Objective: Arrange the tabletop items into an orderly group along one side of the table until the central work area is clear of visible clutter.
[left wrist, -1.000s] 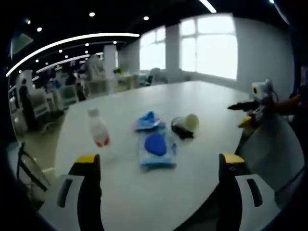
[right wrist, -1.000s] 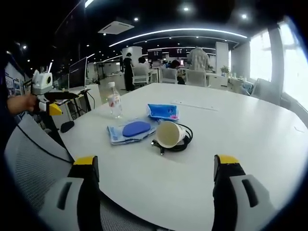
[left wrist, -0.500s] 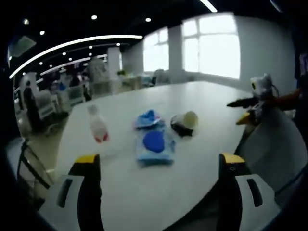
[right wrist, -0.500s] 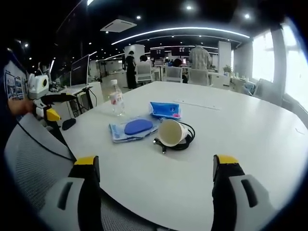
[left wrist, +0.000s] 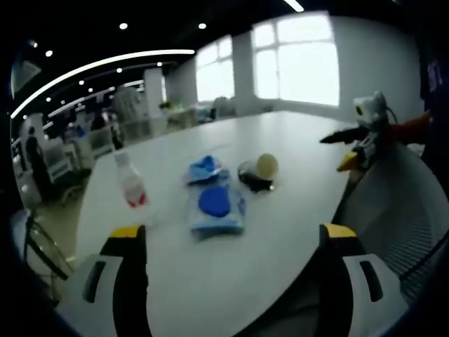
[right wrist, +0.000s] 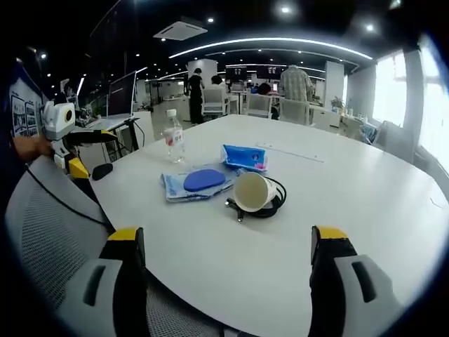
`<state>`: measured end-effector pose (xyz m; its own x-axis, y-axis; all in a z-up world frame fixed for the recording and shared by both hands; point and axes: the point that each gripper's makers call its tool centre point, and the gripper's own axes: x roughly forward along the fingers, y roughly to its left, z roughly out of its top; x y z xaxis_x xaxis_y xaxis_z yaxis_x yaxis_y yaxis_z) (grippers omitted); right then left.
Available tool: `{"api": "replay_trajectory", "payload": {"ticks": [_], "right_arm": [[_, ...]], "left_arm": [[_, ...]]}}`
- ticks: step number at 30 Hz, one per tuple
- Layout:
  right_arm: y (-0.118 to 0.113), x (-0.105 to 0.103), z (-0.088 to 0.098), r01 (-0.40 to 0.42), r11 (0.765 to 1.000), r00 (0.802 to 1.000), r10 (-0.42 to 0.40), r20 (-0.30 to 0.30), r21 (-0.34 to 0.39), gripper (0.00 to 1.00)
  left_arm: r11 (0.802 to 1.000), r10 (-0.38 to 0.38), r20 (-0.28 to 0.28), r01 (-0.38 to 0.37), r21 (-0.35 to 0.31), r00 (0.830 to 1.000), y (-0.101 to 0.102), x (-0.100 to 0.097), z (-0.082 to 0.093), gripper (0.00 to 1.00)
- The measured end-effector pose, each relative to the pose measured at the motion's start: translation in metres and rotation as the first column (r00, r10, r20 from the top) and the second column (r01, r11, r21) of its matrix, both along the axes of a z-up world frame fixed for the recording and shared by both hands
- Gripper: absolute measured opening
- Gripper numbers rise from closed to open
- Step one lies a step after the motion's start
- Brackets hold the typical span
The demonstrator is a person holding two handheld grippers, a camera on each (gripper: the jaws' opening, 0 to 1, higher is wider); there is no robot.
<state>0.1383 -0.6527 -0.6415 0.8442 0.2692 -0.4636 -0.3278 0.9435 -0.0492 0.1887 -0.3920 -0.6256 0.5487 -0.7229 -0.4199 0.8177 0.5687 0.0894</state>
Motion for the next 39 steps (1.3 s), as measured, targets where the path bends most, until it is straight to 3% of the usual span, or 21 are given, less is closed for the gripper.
{"api": "replay_trajectory", "payload": {"ticks": [5, 21, 39], "right_arm": [[0.003, 0.003, 0.002, -0.062, 0.996, 0.998, 0.062, -0.003, -0.064, 0.99], [-0.009, 0.025, 0.025, -0.158, 0.975, 0.987, 0.157, -0.016, -0.158, 0.96], [-0.016, 0.091, 0.084, -0.296, 0.903, 0.939, 0.336, 0.08, -0.312, 0.94]], "left_arm": [[1.0, -0.015, -0.006, 0.015, 0.006, 1.0, 0.004, 0.001, -0.005, 1.0], [1.0, 0.005, -0.023, -0.005, 0.001, 1.0, 0.009, 0.004, -0.012, 0.99], [1.0, 0.007, -0.019, -0.006, 0.021, 1.0, 0.007, 0.002, -0.012, 0.99]]}}
